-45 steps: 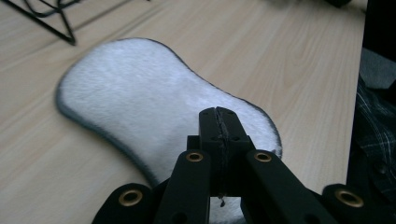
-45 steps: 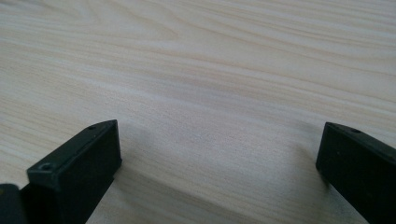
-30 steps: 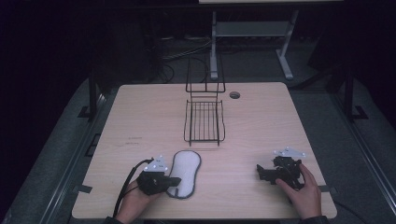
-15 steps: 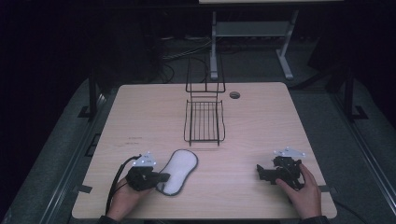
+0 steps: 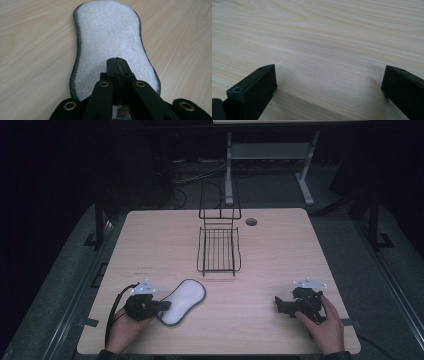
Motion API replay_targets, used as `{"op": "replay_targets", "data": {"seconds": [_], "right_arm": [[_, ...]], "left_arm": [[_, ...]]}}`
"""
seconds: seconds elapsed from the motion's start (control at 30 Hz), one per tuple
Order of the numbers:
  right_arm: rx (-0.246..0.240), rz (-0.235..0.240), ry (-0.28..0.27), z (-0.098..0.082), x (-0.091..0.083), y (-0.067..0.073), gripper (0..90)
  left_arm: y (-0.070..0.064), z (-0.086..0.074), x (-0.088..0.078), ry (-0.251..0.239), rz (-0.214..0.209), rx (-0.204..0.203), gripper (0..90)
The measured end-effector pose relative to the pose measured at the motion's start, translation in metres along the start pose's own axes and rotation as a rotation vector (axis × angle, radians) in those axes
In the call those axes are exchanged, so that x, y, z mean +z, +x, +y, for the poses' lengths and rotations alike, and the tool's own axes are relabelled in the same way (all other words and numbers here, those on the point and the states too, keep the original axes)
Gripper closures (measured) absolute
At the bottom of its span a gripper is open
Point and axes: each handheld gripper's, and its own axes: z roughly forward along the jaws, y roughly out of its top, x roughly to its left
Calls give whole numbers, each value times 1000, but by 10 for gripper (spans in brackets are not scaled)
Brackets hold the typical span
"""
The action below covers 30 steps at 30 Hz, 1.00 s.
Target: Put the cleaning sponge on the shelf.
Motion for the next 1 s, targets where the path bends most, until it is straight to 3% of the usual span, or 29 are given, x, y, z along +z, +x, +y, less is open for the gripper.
{"op": "replay_targets", "data": {"seconds": [0.13, 0.4, 0.5, 0.63, 0.7, 0.8, 0.83, 1.0], "right_arm": [[0, 0, 0, 0, 0, 0, 0], [-1, 0, 0, 0, 0, 0, 0], [0, 0, 0, 0, 0, 0, 0], [0, 0, 0, 0, 0, 0, 0], [0, 0, 0, 0, 0, 0, 0], [0, 0, 0, 0, 0, 0, 0], [-1, 0, -1, 0, 0, 0, 0], [0, 0, 0, 0, 0, 0, 0]], "left_arm": [[8, -2, -5, -5, 12, -20, 897], [6, 4, -11, -39, 9, -21, 892], [5, 7, -11, -38, 22, -22, 832], [5, 9, -11, -42, 30, -29, 747], [4, 13, -9, -43, 41, -25, 616], [3, 16, -9, -48, 37, -19, 488], [3, 18, -8, -50, 36, -14, 488], [2, 23, 1, -41, 50, 13, 264]]}}
